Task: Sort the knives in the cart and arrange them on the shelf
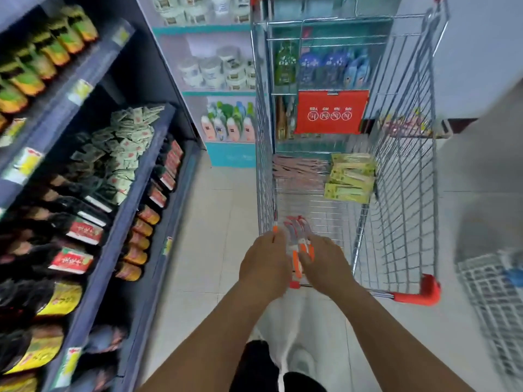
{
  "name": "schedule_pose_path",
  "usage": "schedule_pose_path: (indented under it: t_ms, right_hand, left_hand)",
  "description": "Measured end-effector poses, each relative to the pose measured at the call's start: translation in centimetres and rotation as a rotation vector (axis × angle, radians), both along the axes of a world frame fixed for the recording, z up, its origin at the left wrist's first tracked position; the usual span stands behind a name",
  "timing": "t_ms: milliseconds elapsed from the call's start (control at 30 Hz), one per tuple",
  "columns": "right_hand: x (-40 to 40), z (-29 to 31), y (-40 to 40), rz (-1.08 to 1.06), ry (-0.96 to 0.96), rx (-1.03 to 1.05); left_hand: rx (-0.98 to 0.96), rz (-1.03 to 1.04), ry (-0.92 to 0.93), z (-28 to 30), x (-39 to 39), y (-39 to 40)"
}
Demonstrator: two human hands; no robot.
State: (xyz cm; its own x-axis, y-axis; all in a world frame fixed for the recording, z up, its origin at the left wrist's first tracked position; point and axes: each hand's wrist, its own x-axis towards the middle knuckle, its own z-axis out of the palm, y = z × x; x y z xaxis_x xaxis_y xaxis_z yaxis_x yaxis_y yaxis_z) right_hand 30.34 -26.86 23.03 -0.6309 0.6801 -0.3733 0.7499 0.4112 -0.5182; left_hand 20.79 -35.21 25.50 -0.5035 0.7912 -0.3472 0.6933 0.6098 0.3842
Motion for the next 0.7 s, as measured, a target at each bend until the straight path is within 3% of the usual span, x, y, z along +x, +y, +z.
schedule_pose_path:
  t_ms: [333,700]
  right_hand:
    - [-1.9,-6.3,6.8,-0.145,-0.131,-0.185]
    - [-4.0,-15.1,10.6,-0.033,-0.219,-0.286]
  left_hand:
    - [-0.285,-0.027,-0.18,-8.4,-3.1,7.3]
    - [-0.458,0.116,-0.197,-17.1,-4.2,11.6]
